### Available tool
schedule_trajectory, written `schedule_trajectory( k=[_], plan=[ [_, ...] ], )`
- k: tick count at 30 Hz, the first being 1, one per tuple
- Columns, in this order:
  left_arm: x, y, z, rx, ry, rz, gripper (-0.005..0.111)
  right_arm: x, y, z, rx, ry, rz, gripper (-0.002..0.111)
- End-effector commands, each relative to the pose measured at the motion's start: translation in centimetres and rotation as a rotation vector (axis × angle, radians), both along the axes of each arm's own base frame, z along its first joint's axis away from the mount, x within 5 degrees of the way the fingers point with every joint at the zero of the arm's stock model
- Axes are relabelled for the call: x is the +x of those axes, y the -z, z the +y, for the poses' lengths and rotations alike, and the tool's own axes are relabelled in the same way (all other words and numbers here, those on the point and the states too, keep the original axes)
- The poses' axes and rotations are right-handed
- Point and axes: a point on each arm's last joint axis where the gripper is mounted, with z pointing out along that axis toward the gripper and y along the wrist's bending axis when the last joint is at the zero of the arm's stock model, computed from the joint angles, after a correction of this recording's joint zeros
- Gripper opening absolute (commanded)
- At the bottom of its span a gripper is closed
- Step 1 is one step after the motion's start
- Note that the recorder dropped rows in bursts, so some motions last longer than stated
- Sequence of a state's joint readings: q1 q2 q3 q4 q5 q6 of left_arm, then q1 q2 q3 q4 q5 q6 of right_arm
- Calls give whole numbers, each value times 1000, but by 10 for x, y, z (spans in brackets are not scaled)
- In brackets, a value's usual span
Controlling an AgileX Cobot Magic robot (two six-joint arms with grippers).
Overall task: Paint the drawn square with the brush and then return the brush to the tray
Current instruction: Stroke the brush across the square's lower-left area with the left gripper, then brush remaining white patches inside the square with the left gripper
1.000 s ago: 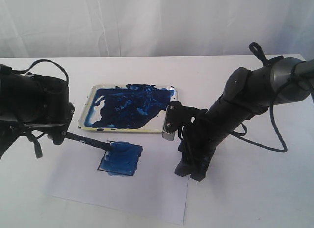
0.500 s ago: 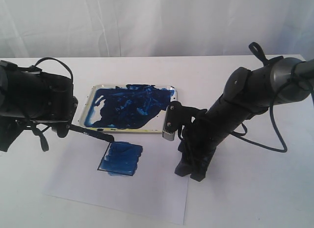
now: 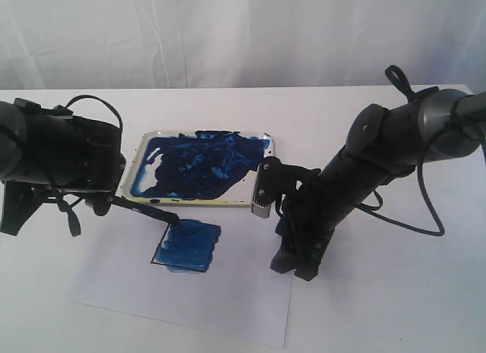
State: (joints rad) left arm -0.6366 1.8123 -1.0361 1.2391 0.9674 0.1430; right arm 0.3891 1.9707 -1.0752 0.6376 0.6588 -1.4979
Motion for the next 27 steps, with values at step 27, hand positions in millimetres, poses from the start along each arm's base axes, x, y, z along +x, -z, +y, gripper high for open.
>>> schedule_trajectory(
  k=[27],
  plan=[
    [-5, 10, 1, 10, -58, 61, 0, -6, 18, -5, -58, -32, 58, 60]
  ],
)
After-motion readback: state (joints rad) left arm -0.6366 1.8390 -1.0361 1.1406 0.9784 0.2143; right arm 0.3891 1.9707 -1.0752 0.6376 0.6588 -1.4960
